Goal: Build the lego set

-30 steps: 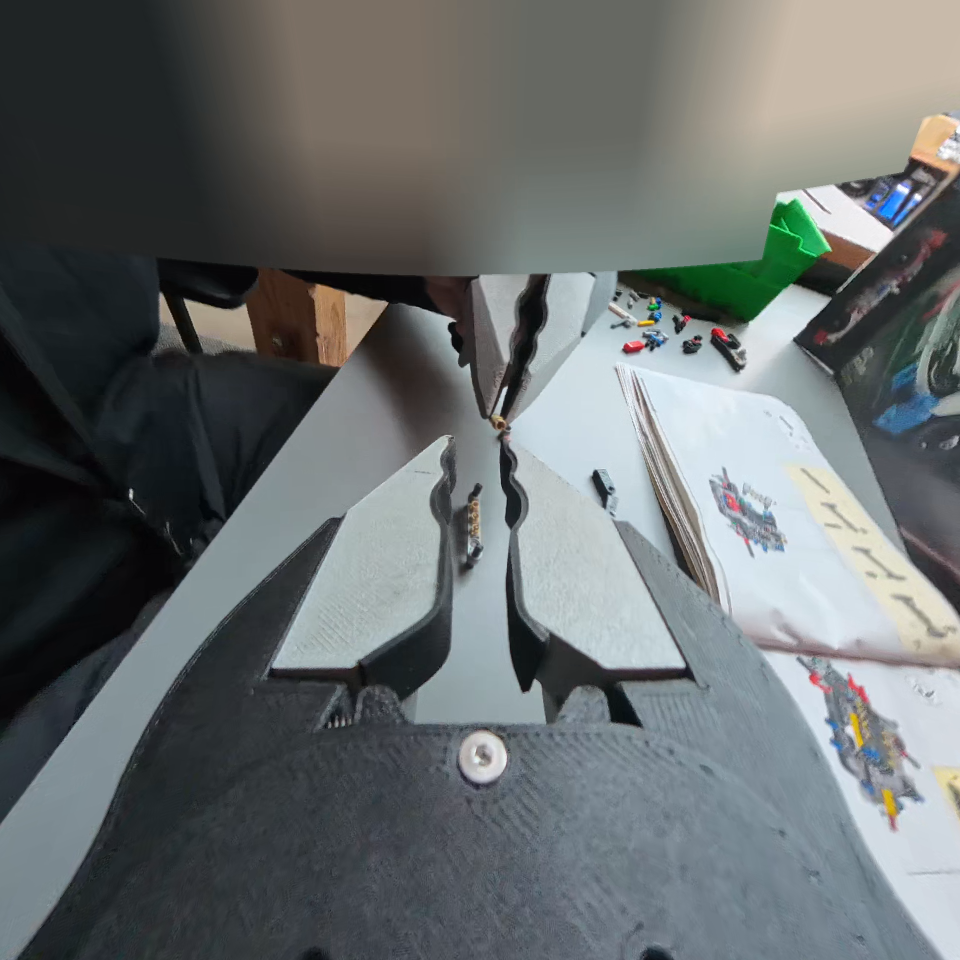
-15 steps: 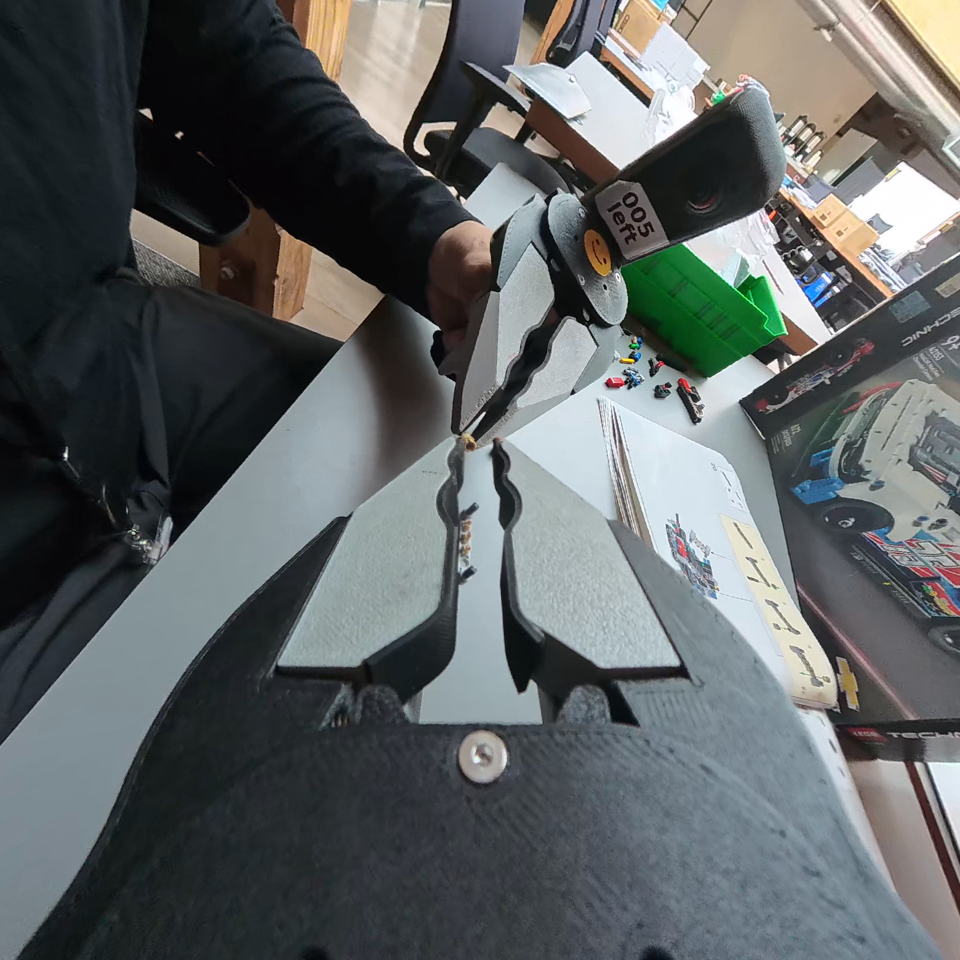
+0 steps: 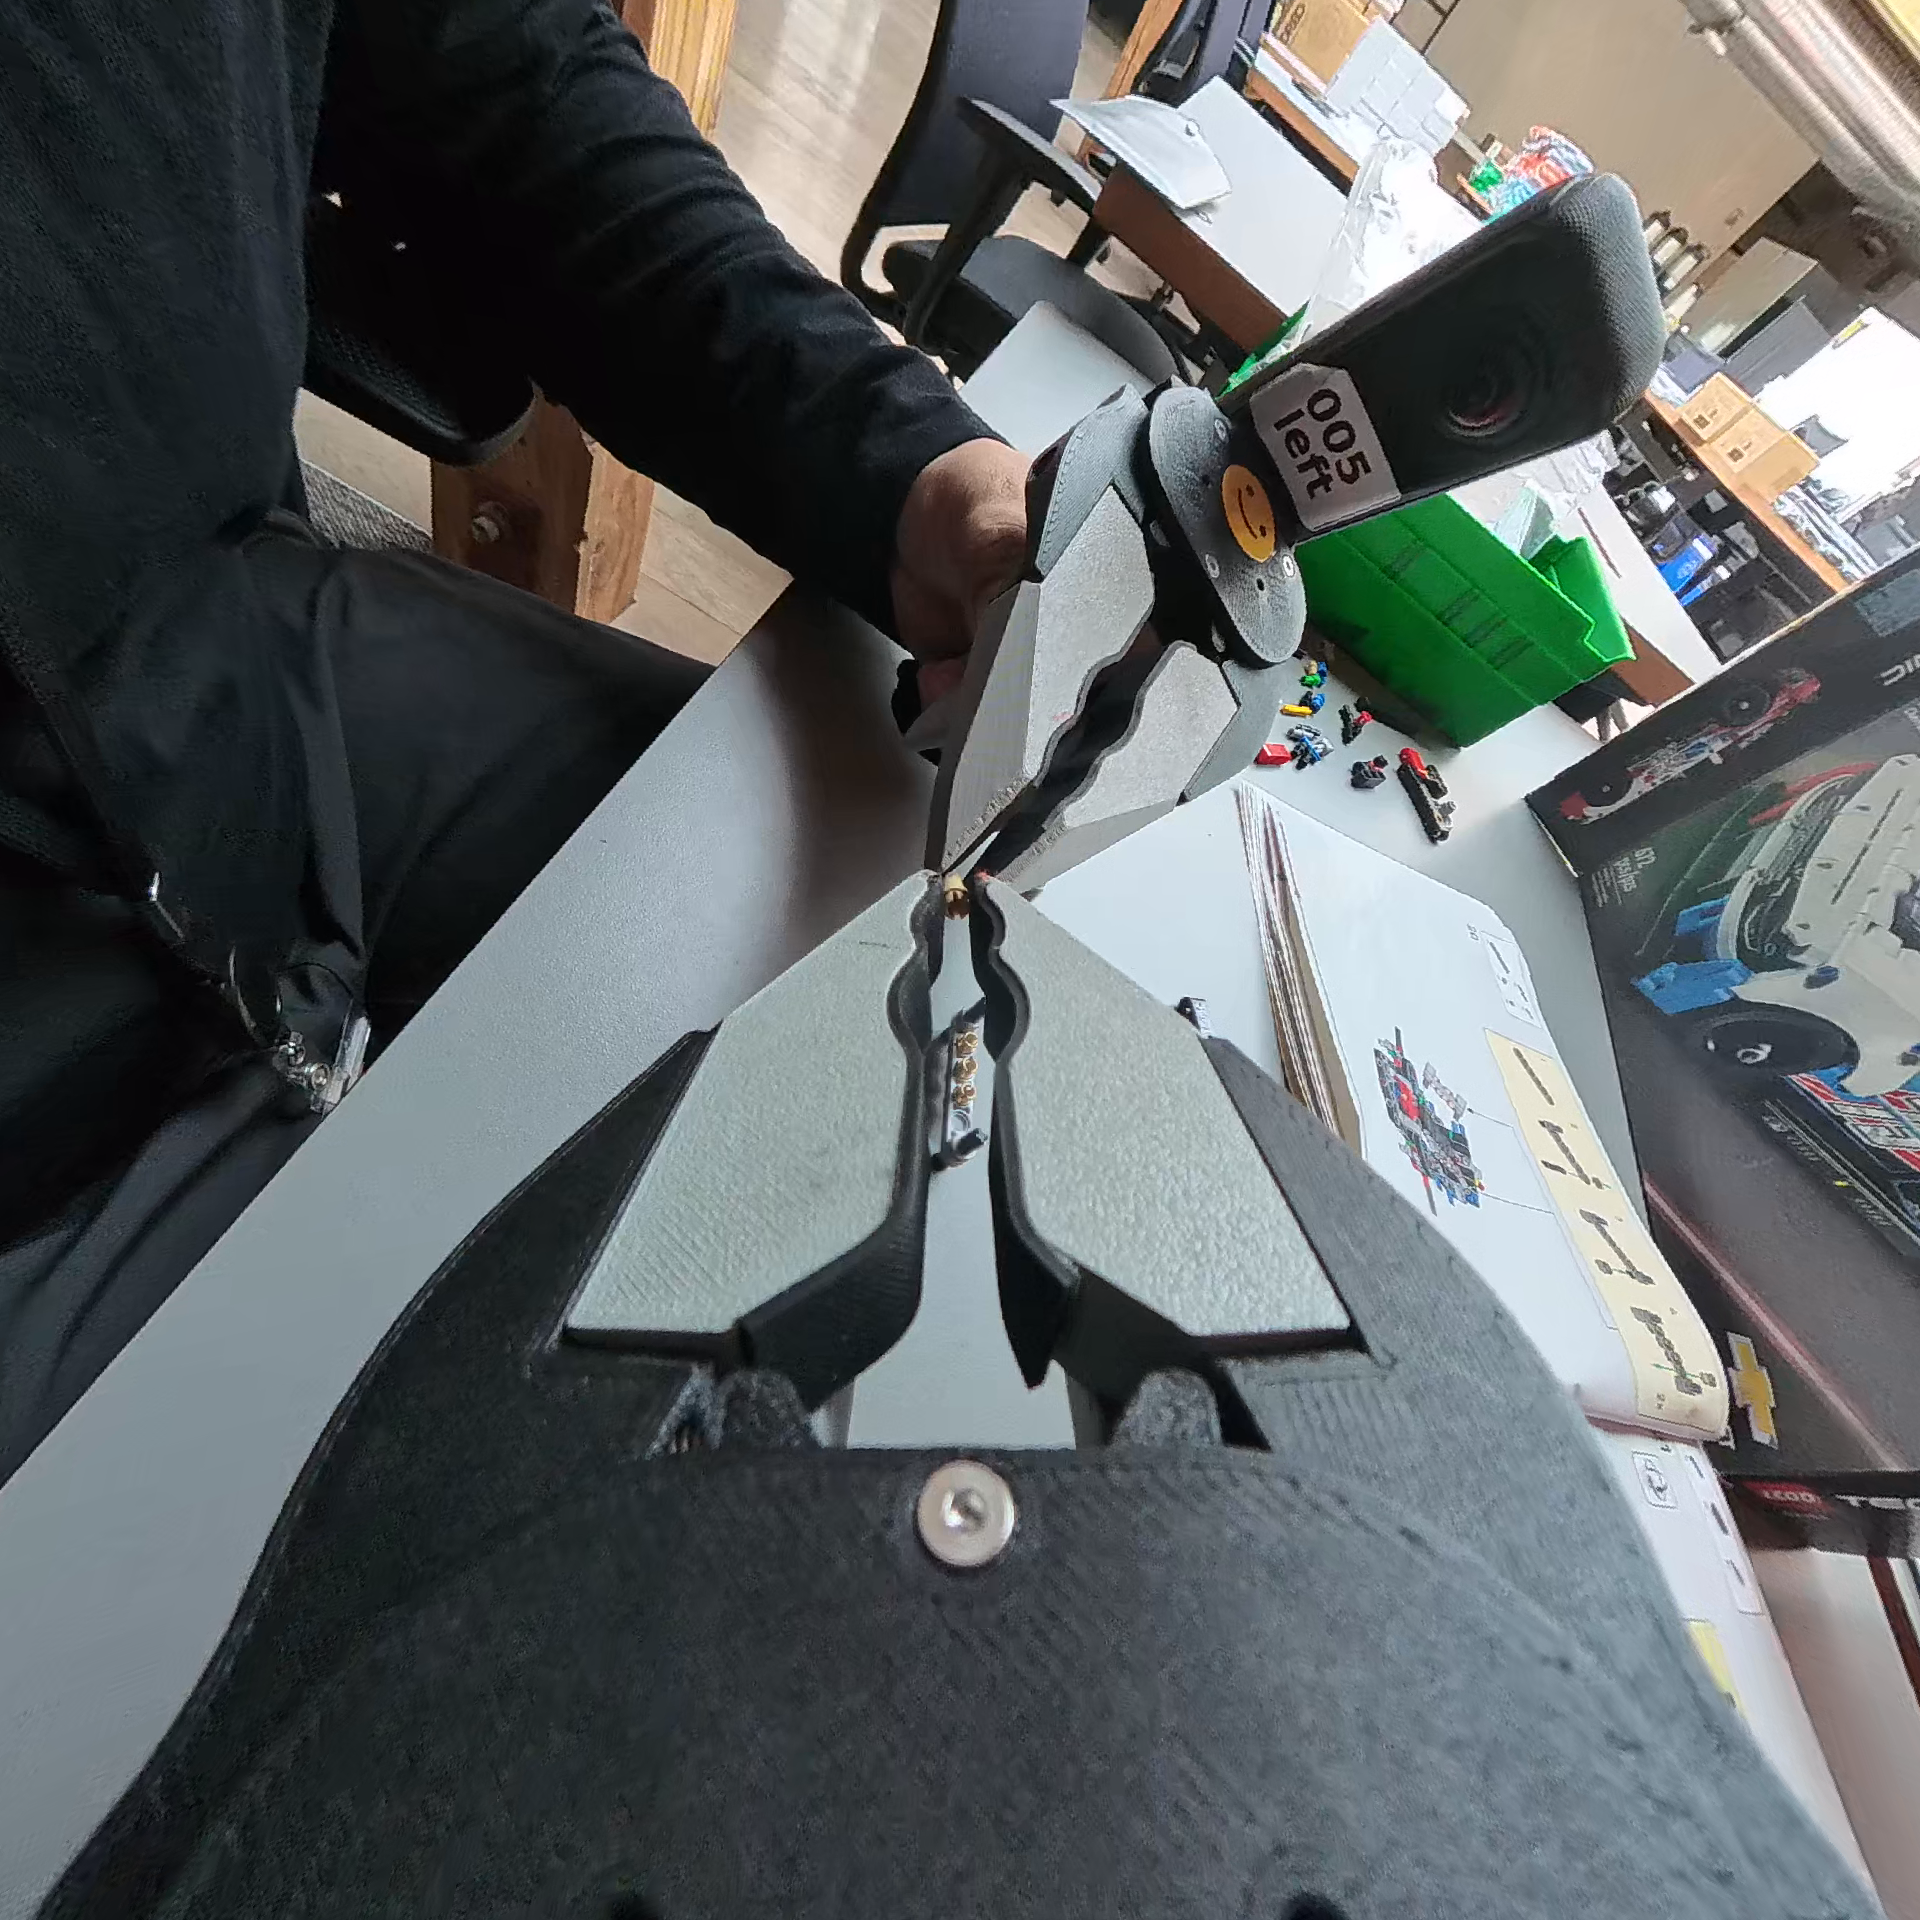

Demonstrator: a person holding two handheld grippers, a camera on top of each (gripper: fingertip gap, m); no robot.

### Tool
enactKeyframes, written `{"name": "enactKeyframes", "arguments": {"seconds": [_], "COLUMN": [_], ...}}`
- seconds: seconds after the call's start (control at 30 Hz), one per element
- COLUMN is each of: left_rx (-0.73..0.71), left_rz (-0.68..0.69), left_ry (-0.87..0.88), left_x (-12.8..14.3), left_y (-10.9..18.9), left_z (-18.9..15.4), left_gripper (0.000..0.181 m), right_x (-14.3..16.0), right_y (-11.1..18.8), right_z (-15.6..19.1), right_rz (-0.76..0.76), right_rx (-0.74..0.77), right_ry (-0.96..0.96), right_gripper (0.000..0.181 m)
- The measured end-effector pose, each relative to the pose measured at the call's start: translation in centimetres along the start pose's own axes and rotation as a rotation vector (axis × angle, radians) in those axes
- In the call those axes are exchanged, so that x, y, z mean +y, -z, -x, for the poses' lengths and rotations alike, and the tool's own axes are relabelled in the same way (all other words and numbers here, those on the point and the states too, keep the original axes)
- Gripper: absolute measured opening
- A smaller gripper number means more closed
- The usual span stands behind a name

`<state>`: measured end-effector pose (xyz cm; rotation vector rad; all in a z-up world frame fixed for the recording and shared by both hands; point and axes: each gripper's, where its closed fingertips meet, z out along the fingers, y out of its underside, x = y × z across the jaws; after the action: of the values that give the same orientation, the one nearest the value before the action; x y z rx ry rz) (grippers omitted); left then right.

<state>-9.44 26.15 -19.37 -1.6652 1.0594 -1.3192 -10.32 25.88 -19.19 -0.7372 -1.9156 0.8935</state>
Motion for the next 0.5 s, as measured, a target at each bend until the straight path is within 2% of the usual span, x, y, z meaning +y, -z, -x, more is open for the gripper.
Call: {"name": "enactKeyframes", "arguments": {"seconds": [0.1,0.5], "left_rx": [0.011,0.021], "left_rz": [-0.005,-0.008], "left_ry": [-0.001,0.01], "left_x": [-0.03,-0.15], "left_y": [0.0,0.05], "left_z": [-0.24,-0.45], "left_gripper": [0.002,0.002], "right_x": [-0.08,-0.24], "right_y": [0.01,-0.12], "right_z": [0.02,0.09], "right_rz": [-0.011,-0.002], "right_rx": [0.002,0.0], "right_ry": [0.018,0.028], "right_gripper": [0.005,0.003]}}
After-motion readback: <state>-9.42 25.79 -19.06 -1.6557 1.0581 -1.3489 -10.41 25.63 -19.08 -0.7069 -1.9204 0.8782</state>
